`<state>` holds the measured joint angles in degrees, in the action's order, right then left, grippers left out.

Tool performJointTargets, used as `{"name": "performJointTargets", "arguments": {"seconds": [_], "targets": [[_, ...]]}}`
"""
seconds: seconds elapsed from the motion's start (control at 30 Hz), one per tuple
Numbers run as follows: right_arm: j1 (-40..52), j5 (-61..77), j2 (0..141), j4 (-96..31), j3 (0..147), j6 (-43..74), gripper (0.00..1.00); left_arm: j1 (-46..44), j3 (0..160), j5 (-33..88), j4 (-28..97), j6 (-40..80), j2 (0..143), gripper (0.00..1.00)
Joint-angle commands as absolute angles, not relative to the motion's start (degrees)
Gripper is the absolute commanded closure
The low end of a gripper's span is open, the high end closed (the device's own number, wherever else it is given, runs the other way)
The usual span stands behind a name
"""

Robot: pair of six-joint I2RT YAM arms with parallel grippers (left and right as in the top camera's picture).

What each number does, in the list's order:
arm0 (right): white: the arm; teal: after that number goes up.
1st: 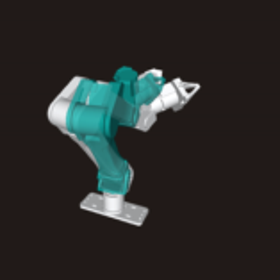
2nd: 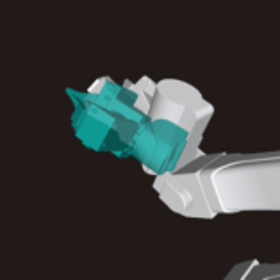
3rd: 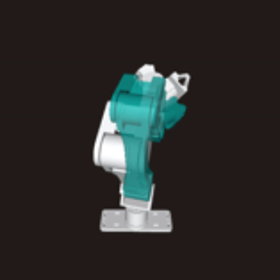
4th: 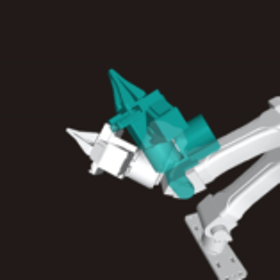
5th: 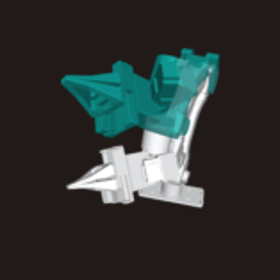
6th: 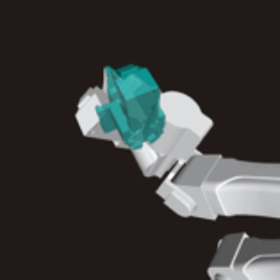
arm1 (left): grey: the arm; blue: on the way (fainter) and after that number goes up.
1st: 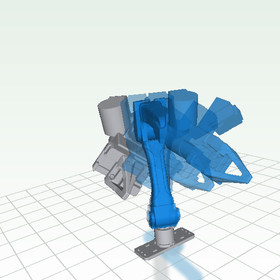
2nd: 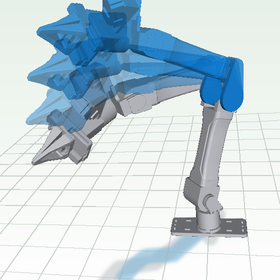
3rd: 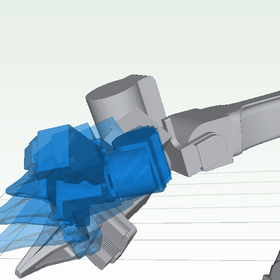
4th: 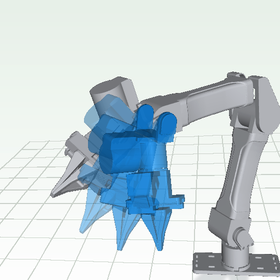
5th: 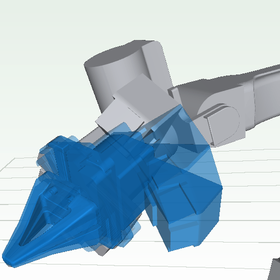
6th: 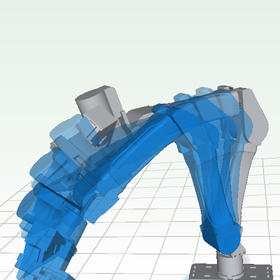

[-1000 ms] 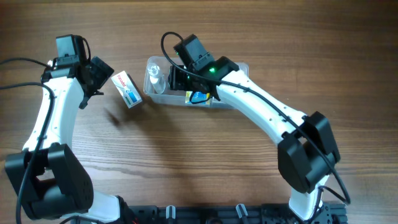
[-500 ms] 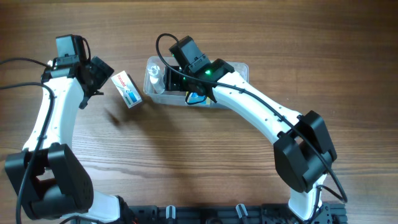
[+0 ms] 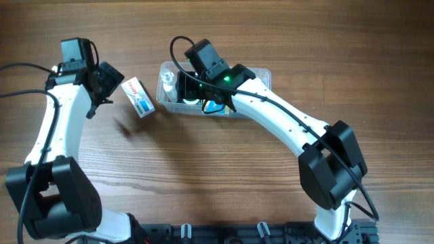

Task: Pack container
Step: 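Open the right gripper and raise it away from the container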

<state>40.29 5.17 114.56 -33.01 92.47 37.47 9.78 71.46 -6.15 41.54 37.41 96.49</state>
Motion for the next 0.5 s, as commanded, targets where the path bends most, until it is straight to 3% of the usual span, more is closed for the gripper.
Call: {"name": "performJointTargets", "arguments": {"seconds": [0.0, 0.23, 0.47], "targets": [[38.94, 6.0, 115.83, -35.51, 93.8, 37.41, 0.21, 10.02, 72.01, -6.96, 41.41, 37.8, 96.88, 0.0], [33.74, 6.22, 107.83, -40.45, 93.8, 31.27, 0.25, 10.02, 72.01, -6.96, 41.41, 37.78, 96.88, 0.0], [19.66, -5.89, 92.86, -58.85, 93.8, 28.49, 0.08, 10.02, 72.01, -6.96, 41.41, 37.78, 96.88, 0.0]]}}
